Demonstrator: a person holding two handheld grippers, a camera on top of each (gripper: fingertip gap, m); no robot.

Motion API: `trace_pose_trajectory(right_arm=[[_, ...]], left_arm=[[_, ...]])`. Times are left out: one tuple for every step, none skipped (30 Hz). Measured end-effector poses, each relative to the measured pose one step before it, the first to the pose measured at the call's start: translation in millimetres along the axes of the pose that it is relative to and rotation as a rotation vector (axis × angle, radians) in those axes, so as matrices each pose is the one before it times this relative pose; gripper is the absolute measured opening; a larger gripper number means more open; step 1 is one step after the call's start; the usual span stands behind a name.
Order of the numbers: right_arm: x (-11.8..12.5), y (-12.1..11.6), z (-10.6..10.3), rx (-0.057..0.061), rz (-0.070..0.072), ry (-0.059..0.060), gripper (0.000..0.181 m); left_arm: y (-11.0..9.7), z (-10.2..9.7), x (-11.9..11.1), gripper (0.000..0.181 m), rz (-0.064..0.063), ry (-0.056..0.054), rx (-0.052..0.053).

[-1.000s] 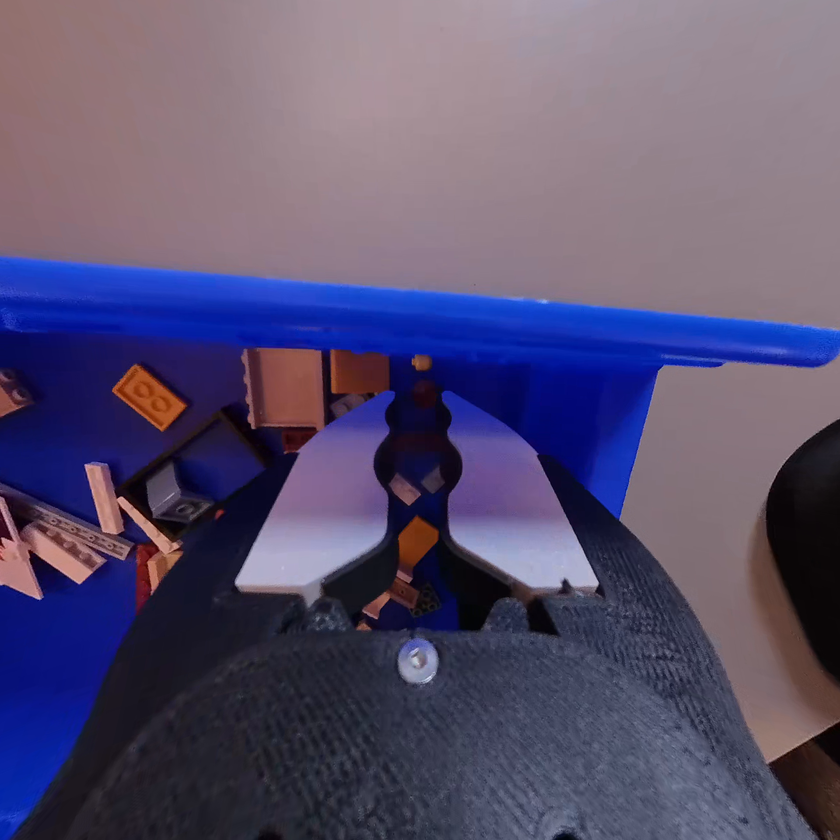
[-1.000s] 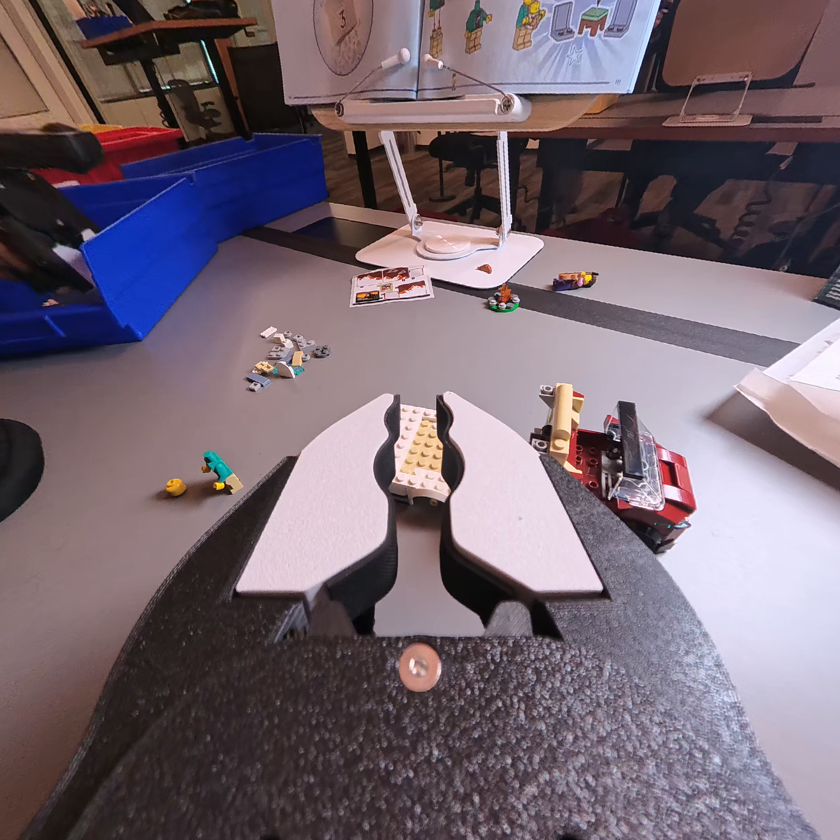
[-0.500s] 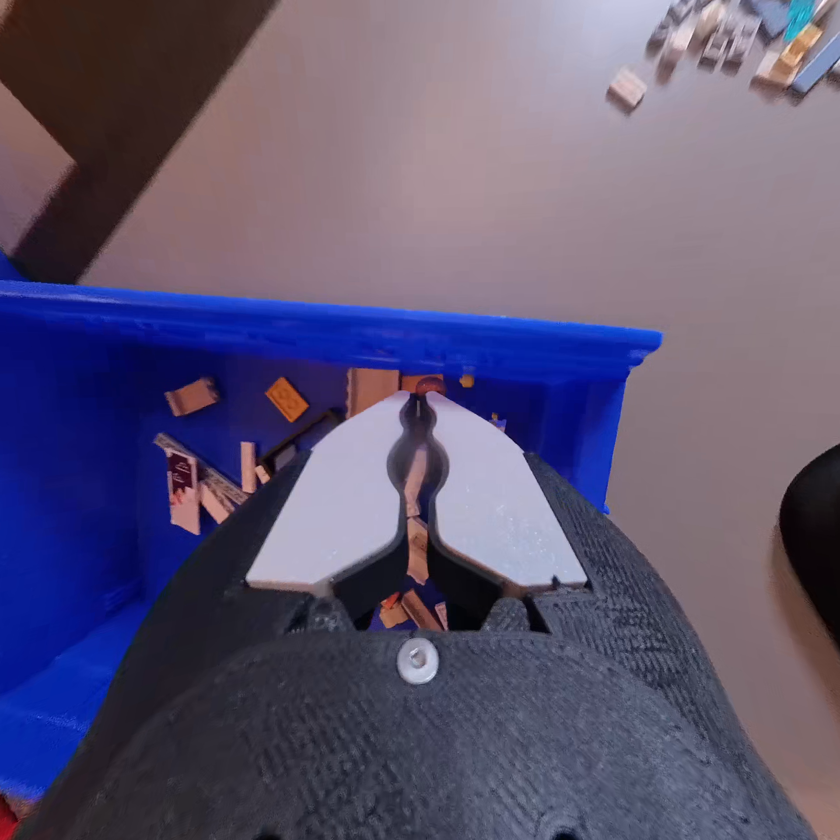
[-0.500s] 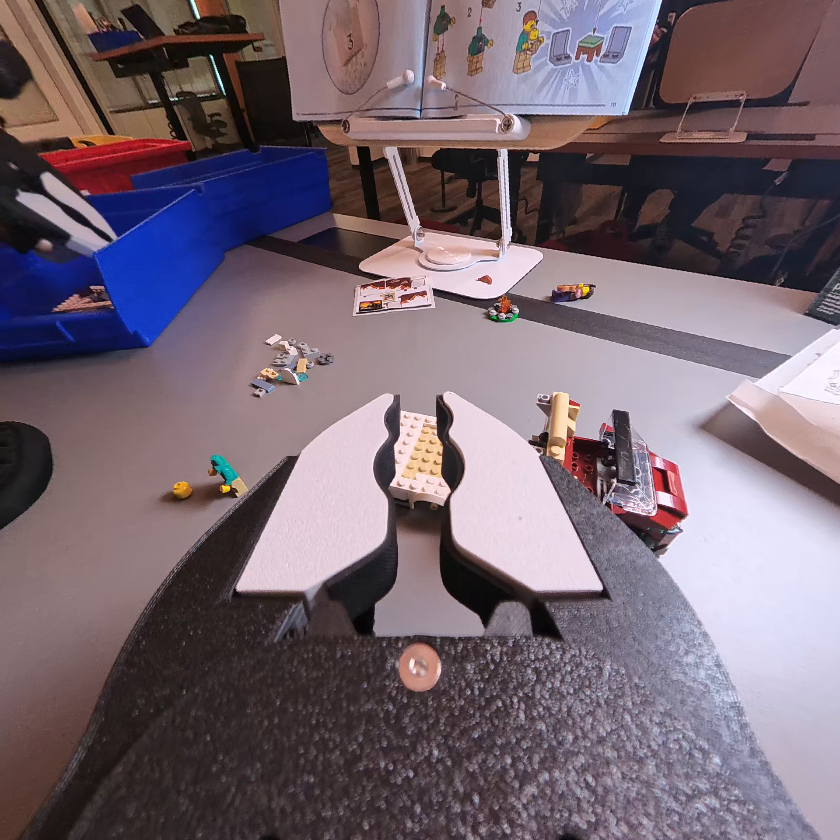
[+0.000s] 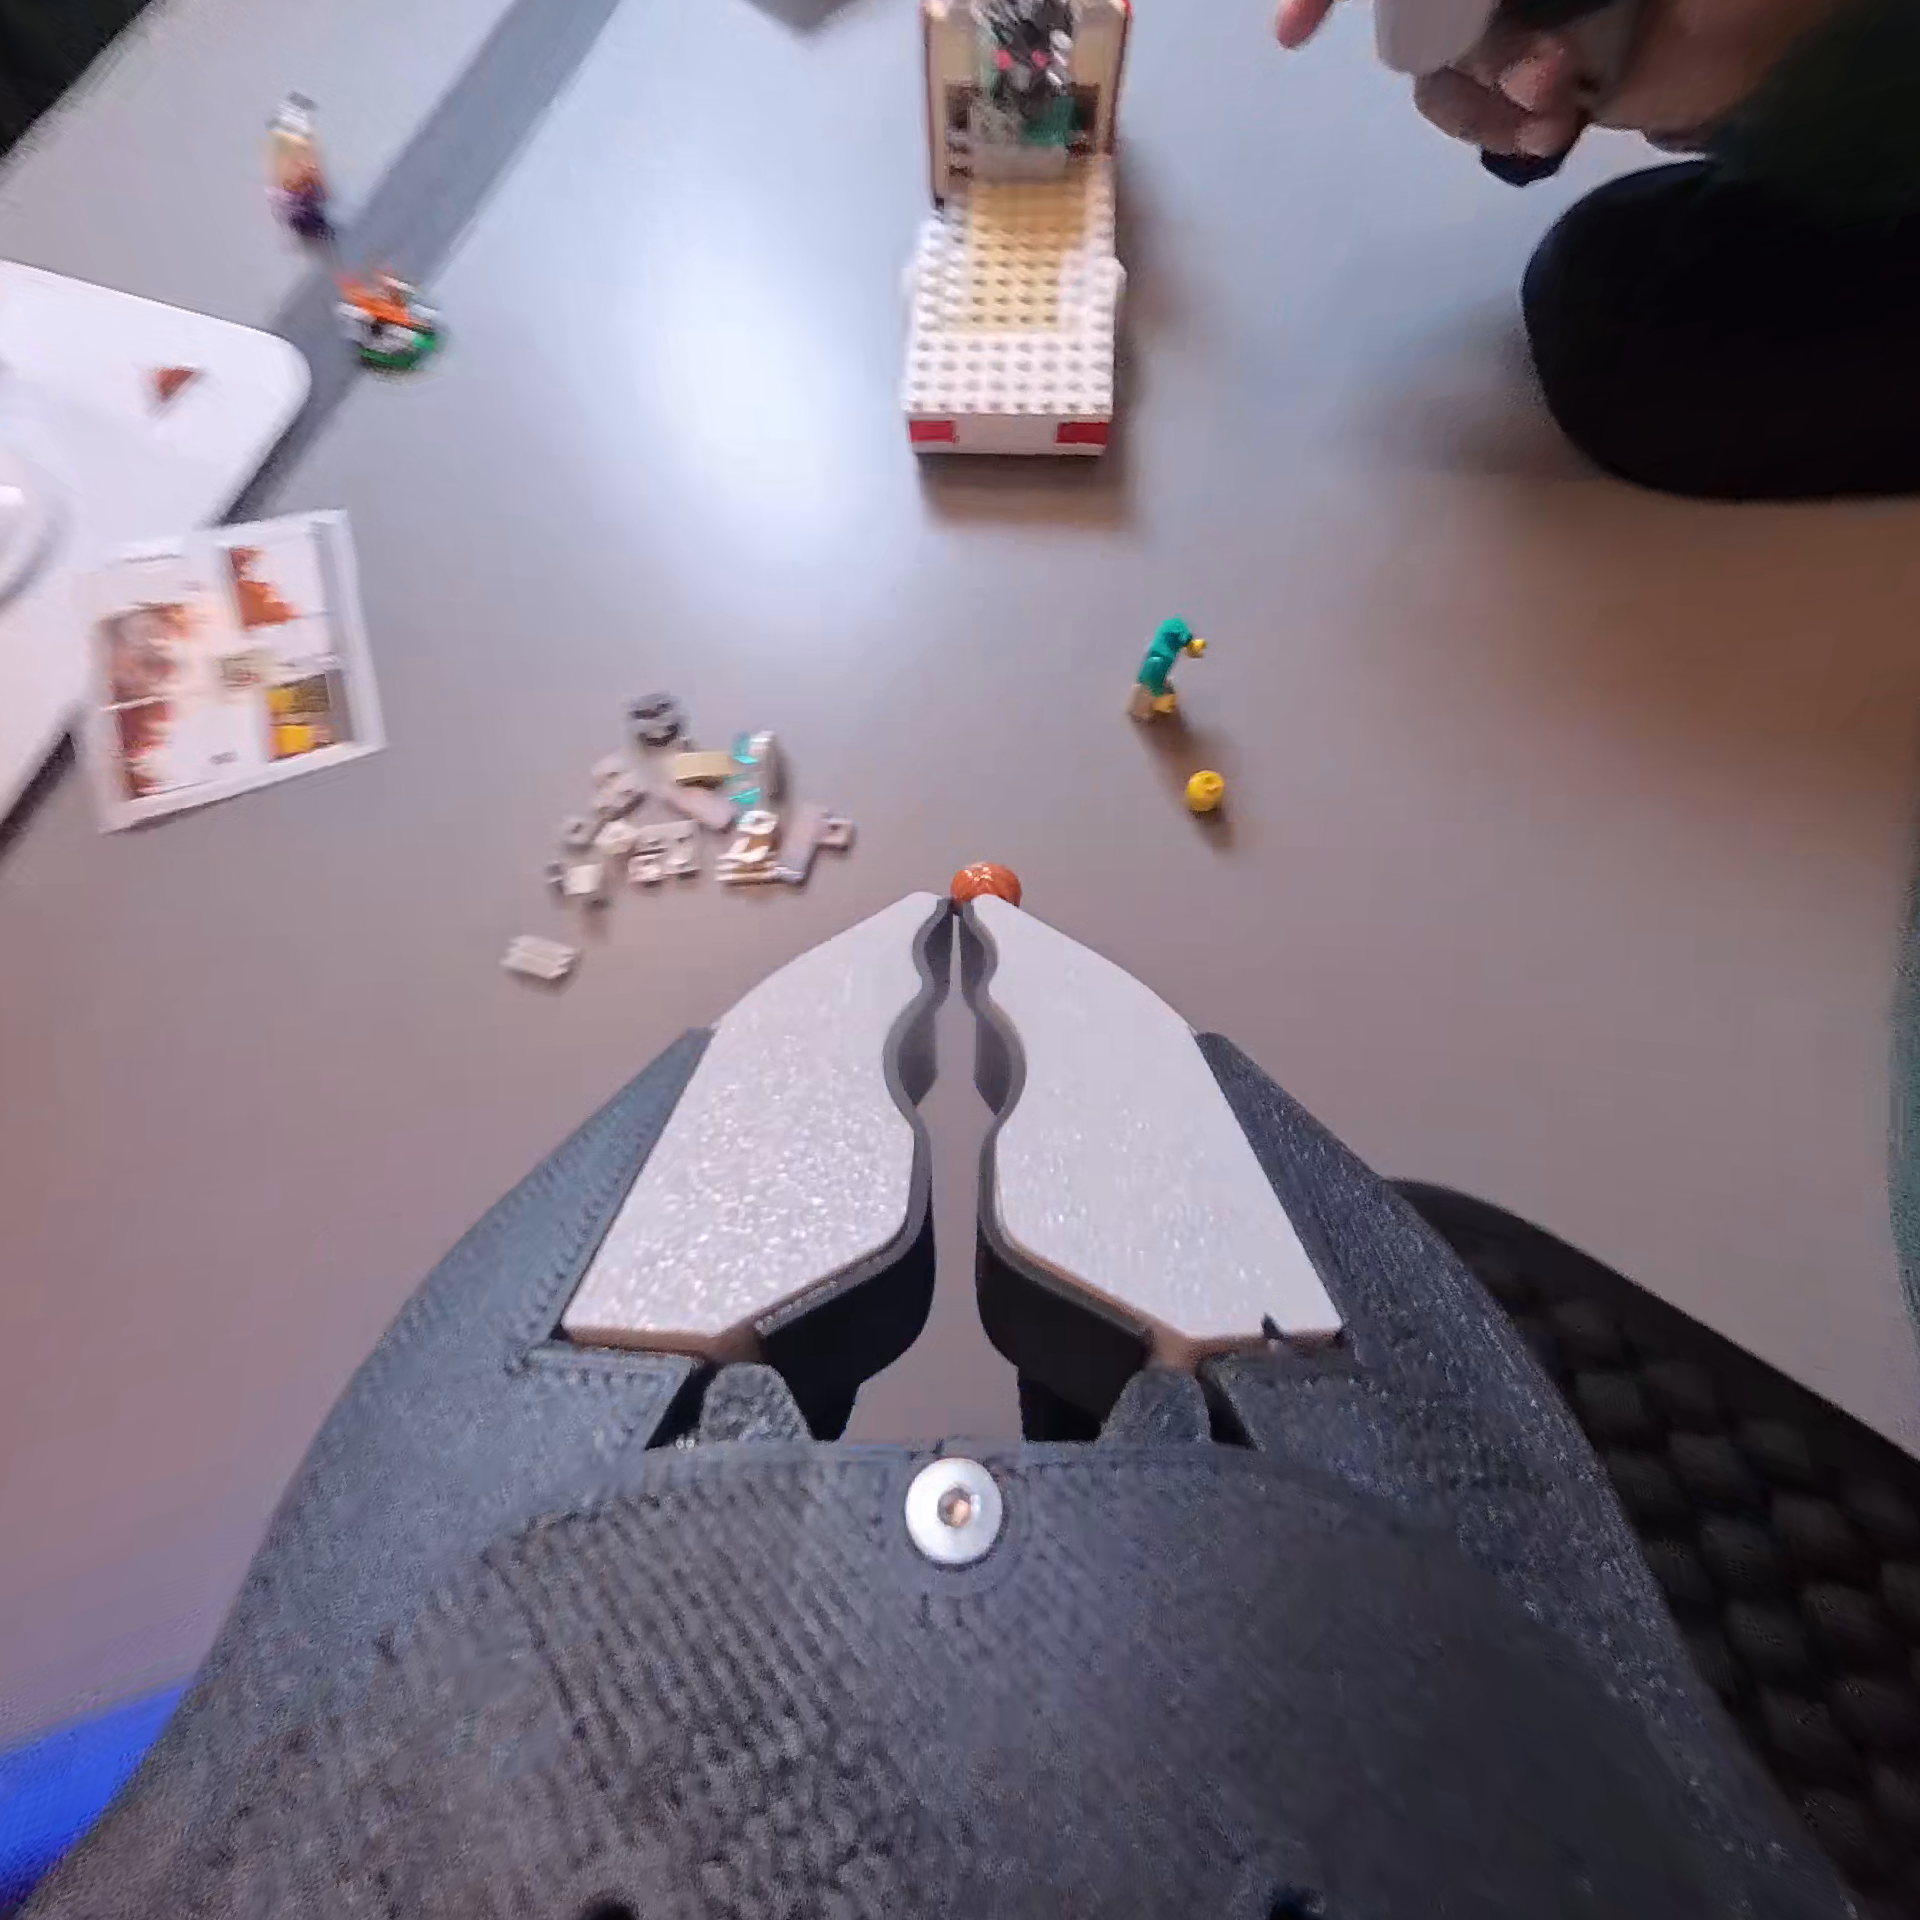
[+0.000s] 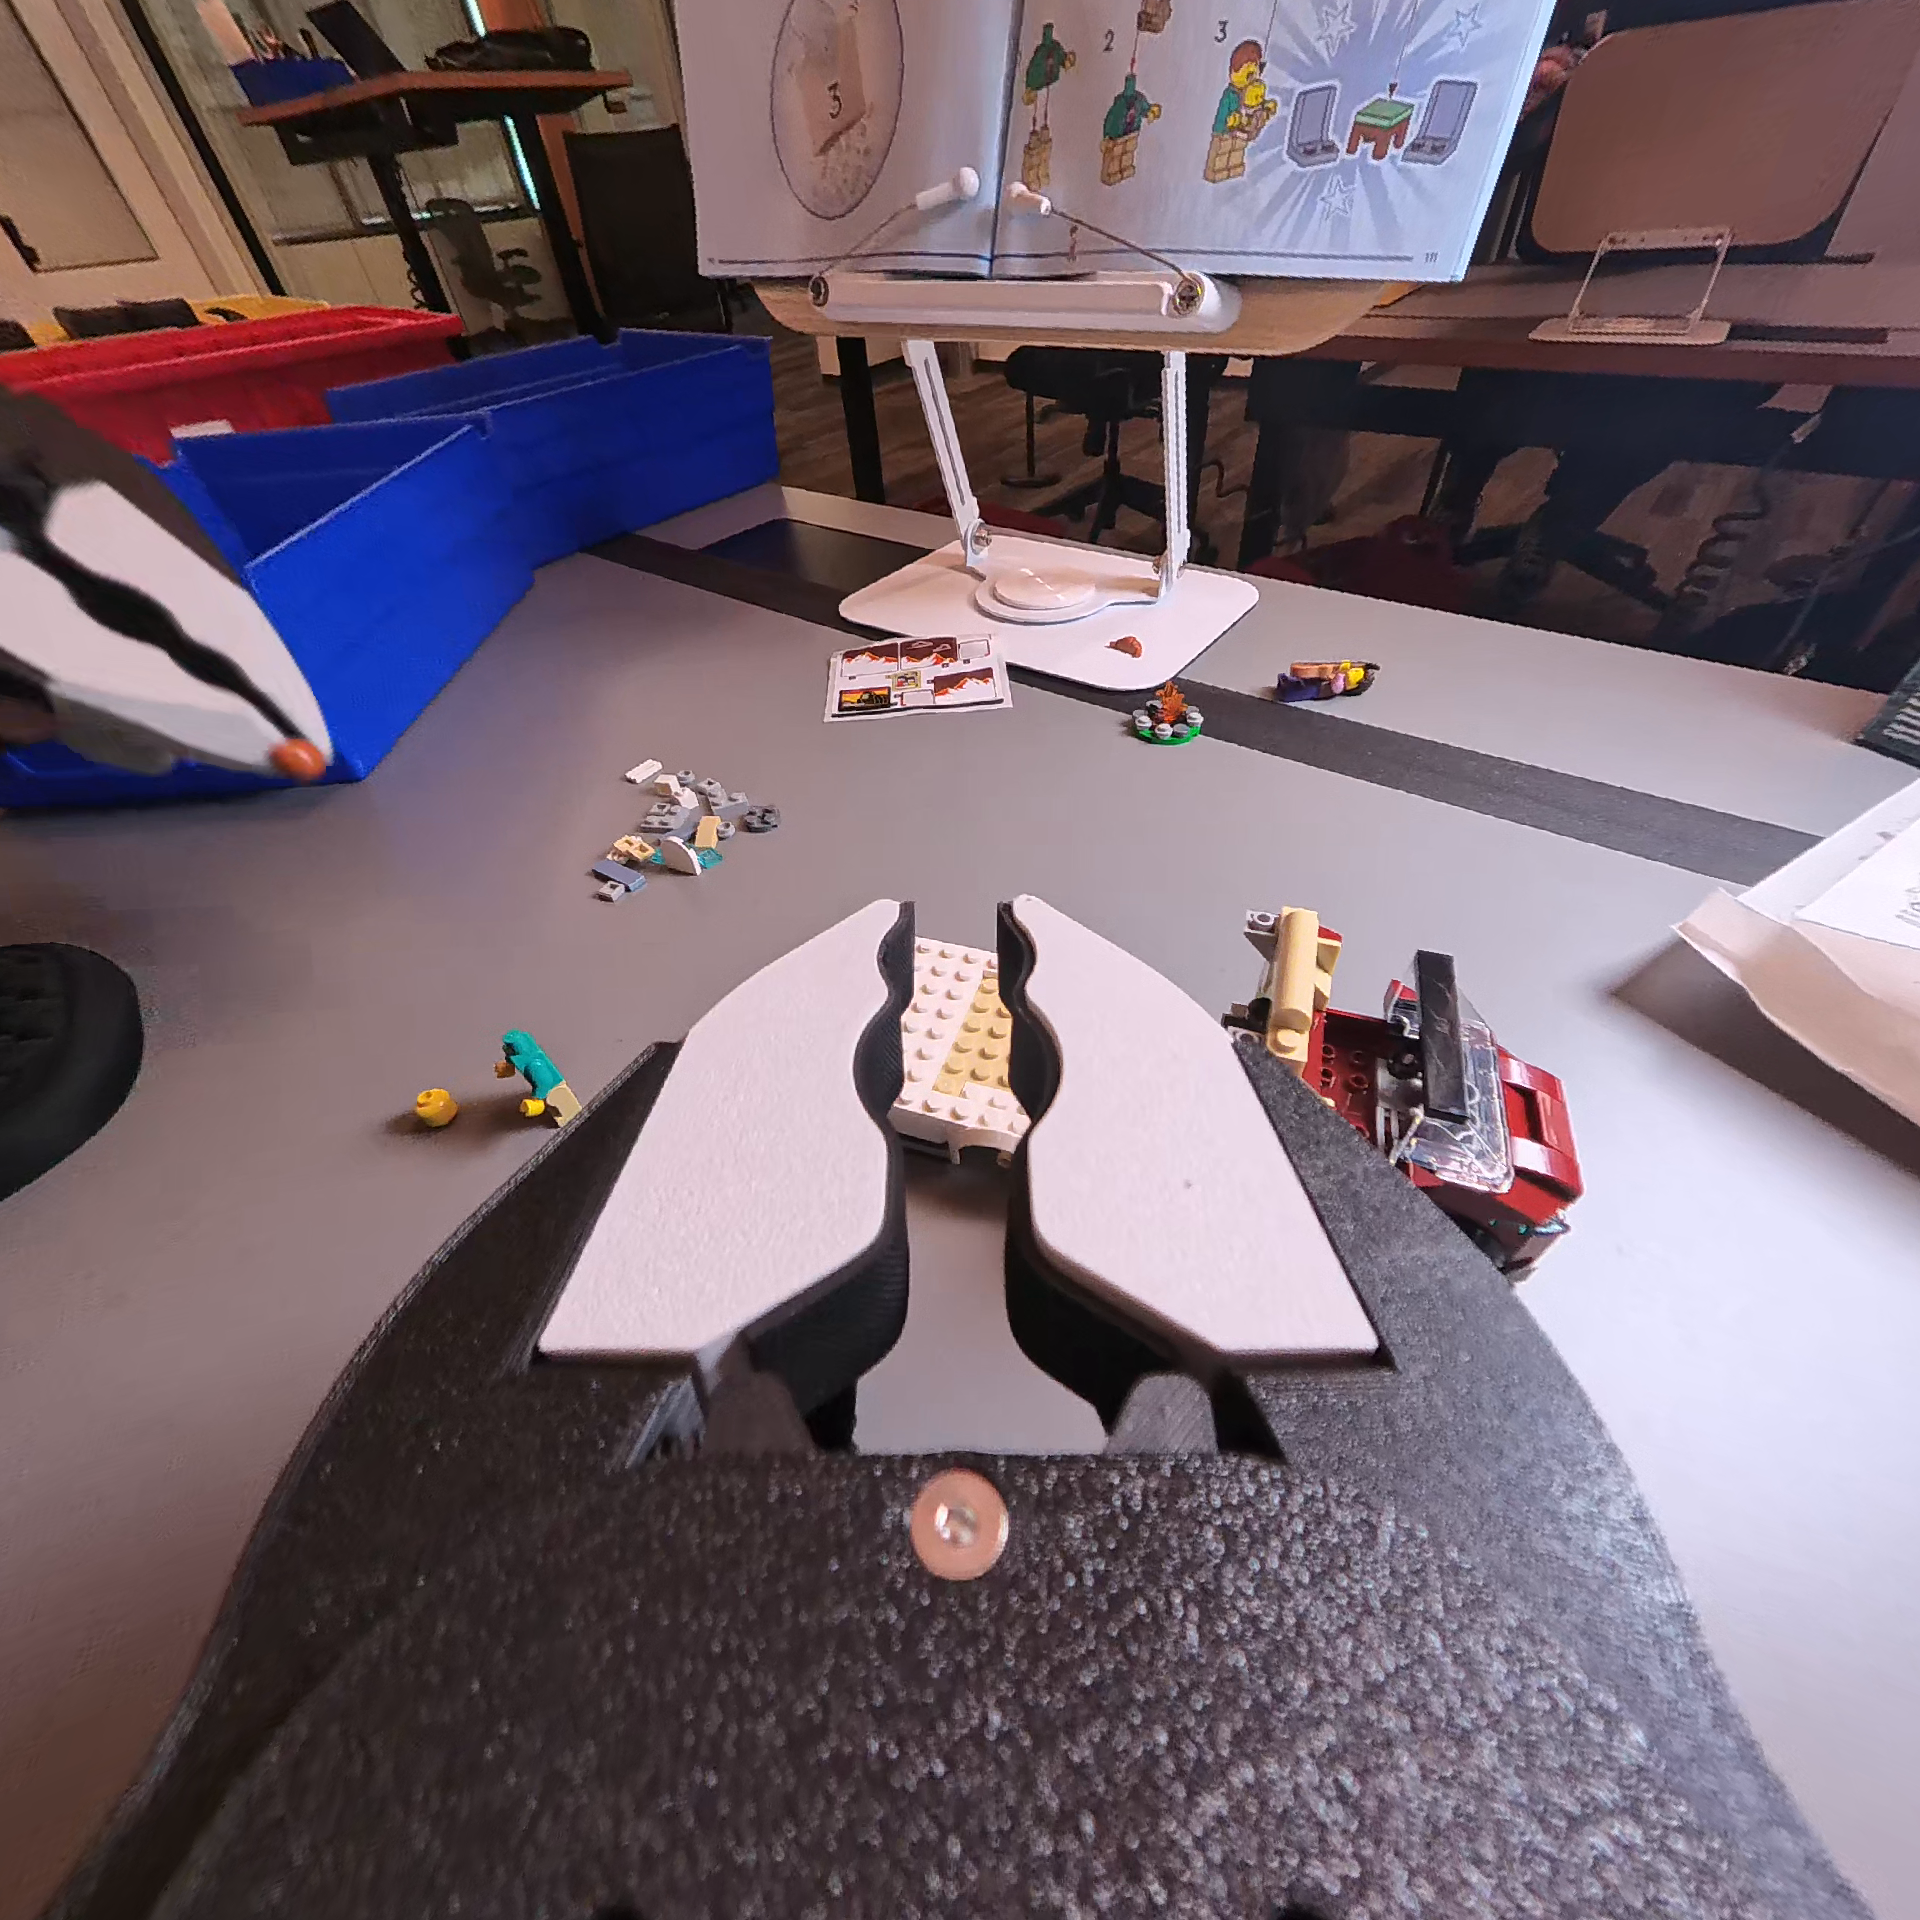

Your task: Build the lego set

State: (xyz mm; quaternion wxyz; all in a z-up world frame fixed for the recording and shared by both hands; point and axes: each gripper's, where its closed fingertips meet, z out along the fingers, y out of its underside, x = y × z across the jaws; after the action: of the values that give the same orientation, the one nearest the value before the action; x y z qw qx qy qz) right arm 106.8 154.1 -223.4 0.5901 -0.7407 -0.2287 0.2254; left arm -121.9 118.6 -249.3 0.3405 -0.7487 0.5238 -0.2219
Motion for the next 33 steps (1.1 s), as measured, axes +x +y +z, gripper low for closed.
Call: trace_pose_trajectory(right_arm=[[0.16,0.20,-0.15,-0.0007,-0.0002,-0.0001,0.015],[0.13,0.43,-0.06,-0.0011,0.0008,-0.0004,0.015],[0.14,0.45,-0.07,-0.0012,0.0008,-0.0003,0.015],[0.05,0.35,0.02,-0.0014,0.0002,-0.0001,0.015],[0.02,0.36,0.01,-0.0014,-0.0005,-0.0006,0.015],[-0.19,0.24,0.00,-0.0012,-0.0008,-0.0014,0.015],[-0.27,0.13,-0.08,-0.0009,-0.0010,-0.0015,0.015],[-0.09,-0.01,-0.07,-0.0007,-0.0012,-0.0013,0.015],[0.03,0.26,0.00,-0.0014,-0.0014,-0.0011,0.015],[0.21,0.46,-0.03,-0.0023,-0.0014,-0.0008,0.015],[0.19,0.43,0.17,-0.0024,-0.0009,-0.0010,0.015],[0.22,0.50,0.10,-0.0021,0.0002,-0.0015,0.015],[0.01,0.35,0.16,-0.0018,0.0012,-0.0019,0.015],[-0.05,0.42,0.13,-0.0014,0.0014,-0.0018,0.015],[-0.05,0.29,0.18,-0.0013,0.0008,-0.0015,0.015],[-0.20,0.47,0.21,-0.0019,0.0000,-0.0014,0.015],[-0.35,0.46,0.25,-0.0026,-0.0005,-0.0016,0.015],[-0.26,0.68,0.35,-0.0030,-0.0007,-0.0016,0.015],[-0.25,0.54,0.40,-0.0028,-0.0007,-0.0009,0.015],[-0.14,0.70,0.53,-0.0027,-0.0004,-0.0004,0.015],[-0.04,0.78,0.49,-0.0034,0.0002,-0.0004,0.015],[0.11,0.95,0.49,-0.0041,0.0006,-0.0002,0.015],[0.06,0.82,0.35,-0.0035,0.0004,0.0003,0.015],[0.21,0.60,0.34,-0.0025,0.0001,0.0008,0.015],[0.08,0.45,0.22,-0.0018,-0.0001,0.0007,0.015],[0.02,0.11,-0.01,-0.0010,-0.0003,0.0006,0.015],[0.08,-0.11,-0.08,0.0003,-0.0008,0.0007,0.015],[-0.04,-0.43,-0.24,0.0017,-0.0005,0.0004,0.015],[-0.35,-0.44,-0.23,0.0018,0.0005,-0.0015,0.015],[-0.60,-0.42,-0.01,0.0011,0.0007,-0.0030,0.015],[-0.53,-0.34,0.08,0.0011,-0.0001,-0.0024,0.015],[-0.40,-0.42,-0.02,0.0012,-0.0007,-0.0011,0.015],[-0.36,-0.36,-0.05,0.0008,-0.0010,0.0001,0.015]], left_arm=[[3.61,18.25,7.96,0.001,-0.0074,0.0404,-0.0052],[2.86,17.42,6.81,0.001,-0.0058,0.0406,-0.0007],[2.90,16.08,4.22,0.001,-0.0091,0.0317,-0.0053],[2.67,13.69,3.21,0.001,-0.0046,0.0284,-0.0109],[1.12,10.95,1.56,0.001,0.0046,0.0176,-0.0069],[-0.33,8.07,0.18,0.002,0.0059,0.0089,-0.0031],[-0.70,6.01,0.91,0.002,0.0026,0.0133,-0.0042],[-0.77,4.57,1.25,0.002,-0.0028,0.0153,-0.0045],[-0.99,3.40,1.32,0.002,-0.0021,0.0128,-0.0001],[-0.34,2.68,1.21,0.002,0.0011,0.0103,-0.0025],[0.52,1.87,0.84,0.003,0.0031,0.0068,-0.0055],[0.92,1.27,1.24,0.004,0.0034,0.0084,-0.0066],[0.77,0.76,0.46,0.004,0.0005,0.0045,-0.0021],[0.20,0.05,-0.49,0.007,-0.0030,-0.0017,0.0037],[-0.11,-0.40,0.62,0.009,-0.0062,0.0075,0.0053],[0.03,-0.80,1.45,0.012,-0.0081,0.0136,0.0039],[0.34,-0.77,0.77,0.015,-0.0072,0.0071,0.0014],[-0.01,-1.02,-0.66,0.019,-0.0012,-0.0046,0.0039],[0.09,-1.02,-0.17,0.021,0.0075,-0.0037,0.0040],[0.71,-1.00,0.31,0.023,0.0089,-0.0024,-0.0005],[0.70,-1.32,0.18,0.024,0.0085,-0.0040,-0.0021],[0.22,-1.90,-0.14,0.025,0.0085,-0.0073,0.0009],[-0.37,-2.76,-0.32,0.026,0.0071,-0.0084,0.0047],[-0.40,-3.67,0.00,0.026,0.0035,-0.0073,0.0050],[-0.55,-5.19,-0.76,0.026,0.0019,-0.0129,0.0069],[-1.25,-7.28,-1.89,0.026,0.0056,-0.0226,0.0113],[-1.64,-9.98,-3.56,0.026,0.0088,-0.0314,0.0121],[-2.38,-12.75,-5.46,0.025,0.0099,-0.0382,0.0138],[-4.13,-15.65,-8.08,0.024,0.0086,-0.0466,0.0212],[-6.30,-18.64,-10.80,0.022,0.0047,-0.0530,0.0310],[-7.86,-20.72,-13.67,0.020,-0.0037,-0.0605,0.0365],[-8.46,-21.79,-16.29,0.018,-0.0073,-0.0672,0.0372],[-6.80,-21.67,-19.74,0.015,-0.0051,-0.0801,0.0264]])
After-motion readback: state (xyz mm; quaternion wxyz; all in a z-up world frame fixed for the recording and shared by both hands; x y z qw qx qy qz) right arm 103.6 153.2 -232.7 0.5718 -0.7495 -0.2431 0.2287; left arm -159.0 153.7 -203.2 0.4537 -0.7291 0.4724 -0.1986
